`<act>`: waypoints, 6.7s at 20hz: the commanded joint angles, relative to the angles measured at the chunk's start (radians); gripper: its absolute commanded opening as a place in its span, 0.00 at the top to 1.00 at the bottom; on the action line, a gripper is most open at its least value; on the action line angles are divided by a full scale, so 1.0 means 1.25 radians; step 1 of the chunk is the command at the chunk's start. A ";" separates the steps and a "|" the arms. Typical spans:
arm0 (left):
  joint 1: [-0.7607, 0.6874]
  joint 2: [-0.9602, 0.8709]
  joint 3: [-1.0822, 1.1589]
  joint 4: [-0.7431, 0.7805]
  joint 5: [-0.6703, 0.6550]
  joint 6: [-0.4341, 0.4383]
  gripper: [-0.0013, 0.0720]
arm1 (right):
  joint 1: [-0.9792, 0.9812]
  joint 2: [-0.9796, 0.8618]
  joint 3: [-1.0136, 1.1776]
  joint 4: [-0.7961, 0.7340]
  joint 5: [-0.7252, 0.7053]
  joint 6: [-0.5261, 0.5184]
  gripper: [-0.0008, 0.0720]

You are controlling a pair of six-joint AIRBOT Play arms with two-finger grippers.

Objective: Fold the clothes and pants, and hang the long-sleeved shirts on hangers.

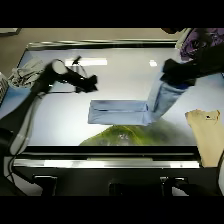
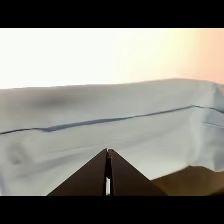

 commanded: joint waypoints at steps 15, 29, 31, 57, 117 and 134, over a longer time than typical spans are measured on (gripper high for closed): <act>0.275 0.163 0.000 0.156 -0.197 0.045 0.96 | 0.413 -0.345 0.001 0.007 0.372 0.323 0.94; 0.275 0.162 0.000 0.156 -0.201 0.045 0.96 | 0.269 -0.261 0.086 0.077 0.305 0.068 0.24; 0.275 0.162 0.000 0.156 -0.204 0.045 0.96 | 0.139 -0.214 0.085 0.077 0.200 -0.019 0.24; 0.275 0.162 0.000 0.158 -0.203 0.066 0.96 | -0.101 -0.318 -0.435 0.536 0.290 -0.536 0.94; 0.276 0.162 0.000 0.159 -0.248 0.070 0.96 | -0.647 0.154 -0.624 -0.594 0.072 0.214 0.94; 0.275 0.162 0.000 0.159 -0.247 0.069 0.96 | -0.643 0.175 -0.668 -0.586 0.132 0.207 0.44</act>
